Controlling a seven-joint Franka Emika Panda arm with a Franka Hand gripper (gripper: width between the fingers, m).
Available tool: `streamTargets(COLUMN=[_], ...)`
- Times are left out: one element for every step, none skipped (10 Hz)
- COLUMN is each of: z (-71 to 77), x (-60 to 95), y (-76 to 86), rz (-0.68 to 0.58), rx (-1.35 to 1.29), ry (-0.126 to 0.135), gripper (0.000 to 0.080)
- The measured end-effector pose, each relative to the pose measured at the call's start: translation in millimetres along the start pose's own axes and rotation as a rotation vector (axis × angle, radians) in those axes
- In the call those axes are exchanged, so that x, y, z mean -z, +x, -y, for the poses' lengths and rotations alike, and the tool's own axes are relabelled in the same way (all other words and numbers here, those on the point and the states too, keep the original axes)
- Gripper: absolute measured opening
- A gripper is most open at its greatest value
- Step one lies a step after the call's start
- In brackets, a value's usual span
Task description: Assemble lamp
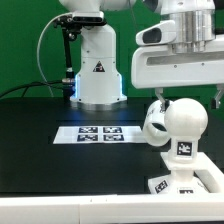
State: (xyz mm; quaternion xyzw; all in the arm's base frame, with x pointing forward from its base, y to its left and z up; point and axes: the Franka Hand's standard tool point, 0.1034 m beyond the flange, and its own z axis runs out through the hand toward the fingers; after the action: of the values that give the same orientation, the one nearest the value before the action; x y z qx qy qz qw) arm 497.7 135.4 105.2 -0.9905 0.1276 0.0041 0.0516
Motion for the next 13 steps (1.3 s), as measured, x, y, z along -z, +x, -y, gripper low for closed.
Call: streamTargets(z=[-1.1, -6.7, -20.6, -29.9, -32.8, -30.0, -33.0, -37.2, -39.6, -38.3, -35.0, -30.0, -26.3], x=[-0.4, -4.2, -15.2, -19.0, -17.9, -17.1, -17.0, -18.5, -20.5, -24.0, -27.6, -33.5, -36.2], y=[-0.2, -3.1, -10.2, -18.9, -21.3, -15.9, -20.0, -20.4, -18.3, -19.6, -30.2, -35.4, -40.0], rz=[0.010, 0.047, 0.152, 0.302, 0.424, 0.466, 0.538, 0.612, 0.665, 0.686, 0.748, 0.771, 0.779], rx=[-0.002, -0.009, -0.049, -0.096, -0.131, -0.140, -0.140, -0.150, -0.154, -0.135, -0.121, -0.108, -0.109], ry=[-0.002, -0.006, 0.003, 0.005, 0.013, 0.016, 0.011, 0.007, 0.003, -0.001, -0.010, -0.017, -0.028], gripper=[0.0699, 0.0699, 0.0699, 0.0699, 0.0699, 0.0699, 0.0699, 0.0699, 0.0699, 0.0699, 0.0699, 0.0699, 0.0699])
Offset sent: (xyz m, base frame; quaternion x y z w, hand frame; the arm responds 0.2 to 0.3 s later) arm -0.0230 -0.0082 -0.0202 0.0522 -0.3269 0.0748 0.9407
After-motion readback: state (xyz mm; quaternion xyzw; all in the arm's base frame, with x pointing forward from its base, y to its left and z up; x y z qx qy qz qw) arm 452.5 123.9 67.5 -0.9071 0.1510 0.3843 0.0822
